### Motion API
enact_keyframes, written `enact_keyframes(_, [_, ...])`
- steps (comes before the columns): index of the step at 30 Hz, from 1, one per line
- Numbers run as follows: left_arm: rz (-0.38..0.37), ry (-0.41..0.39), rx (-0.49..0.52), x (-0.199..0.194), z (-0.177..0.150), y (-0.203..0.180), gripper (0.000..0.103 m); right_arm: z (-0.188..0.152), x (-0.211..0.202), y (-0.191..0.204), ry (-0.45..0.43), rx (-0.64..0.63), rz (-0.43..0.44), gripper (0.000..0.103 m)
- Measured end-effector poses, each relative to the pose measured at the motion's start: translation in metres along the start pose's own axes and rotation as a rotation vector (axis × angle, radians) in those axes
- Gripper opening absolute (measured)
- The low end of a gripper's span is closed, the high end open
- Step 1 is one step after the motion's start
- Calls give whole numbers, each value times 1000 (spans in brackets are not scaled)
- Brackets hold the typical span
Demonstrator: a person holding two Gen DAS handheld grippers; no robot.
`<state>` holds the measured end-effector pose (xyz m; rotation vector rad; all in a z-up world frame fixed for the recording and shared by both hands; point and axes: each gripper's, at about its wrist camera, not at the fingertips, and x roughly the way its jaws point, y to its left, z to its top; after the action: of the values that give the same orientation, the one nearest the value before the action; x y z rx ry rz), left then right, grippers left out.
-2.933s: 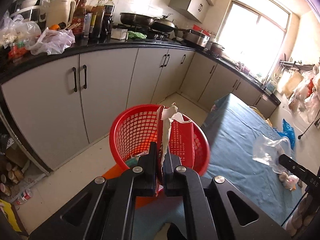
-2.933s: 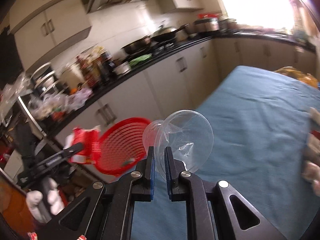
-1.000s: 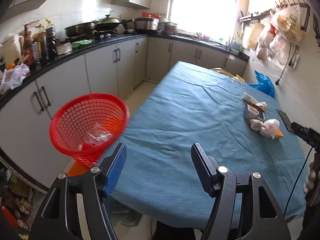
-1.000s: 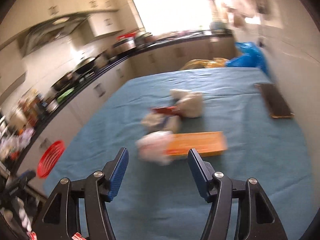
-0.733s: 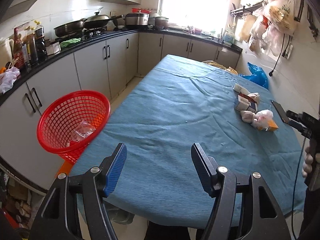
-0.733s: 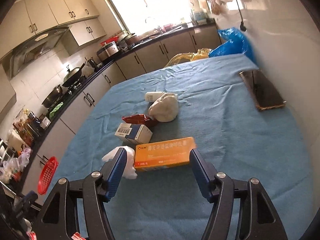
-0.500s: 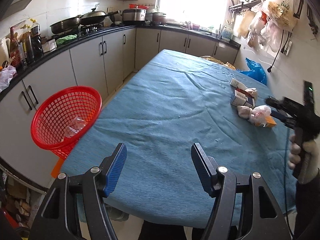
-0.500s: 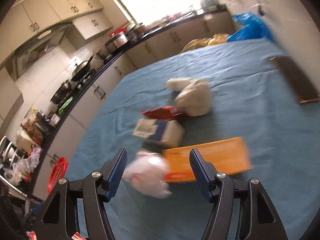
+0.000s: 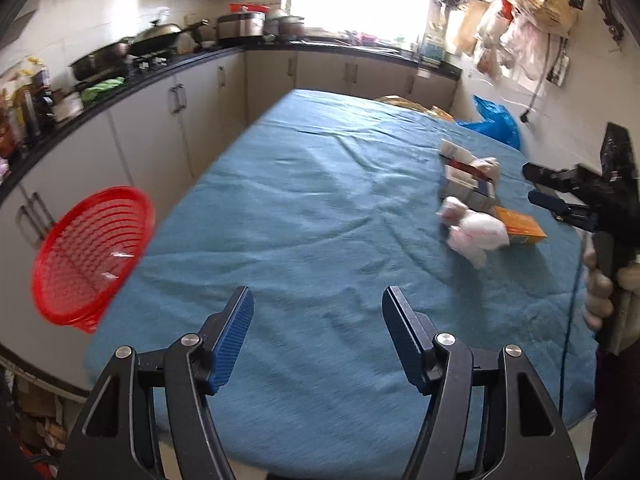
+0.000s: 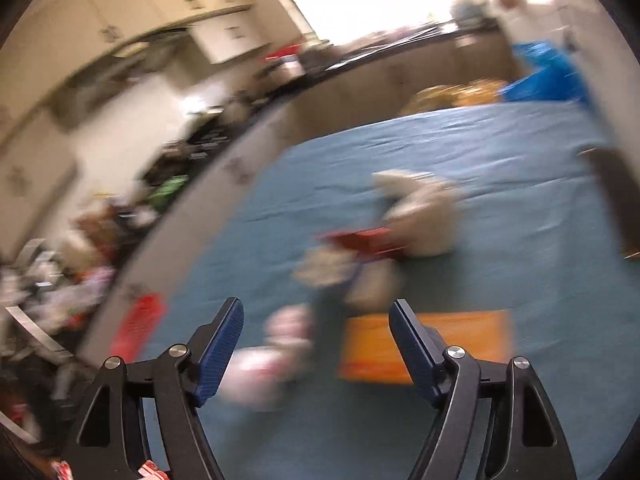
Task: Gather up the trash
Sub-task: 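Move both tools back toward the remaining trash on the table, then grasp the white plastic bags with left tool while right tool grasps the orange box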
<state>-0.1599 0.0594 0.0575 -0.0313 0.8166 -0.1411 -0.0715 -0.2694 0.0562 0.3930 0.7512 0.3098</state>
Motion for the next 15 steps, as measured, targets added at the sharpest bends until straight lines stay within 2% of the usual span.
enact_keyframes(2, [-42,14,9,10,7,-15,66,5,7,-21,15,6,-75,79])
enact_keyframes(4, [-73,21,23,19,14,-31,66,10,15,-36,46,16,-91,79])
enact_keyframes(8, [-116,26,55,36,30,-62,66,10,28,-60,112,39,-58,79])
enact_keyframes(11, [-135,56,100,56,43,-85,66,0,31,-61,171,33,-11,80])
enact_keyframes(15, [-123,91,143,84,53,-111,69,-13,28,-49,219,-60,-1,80])
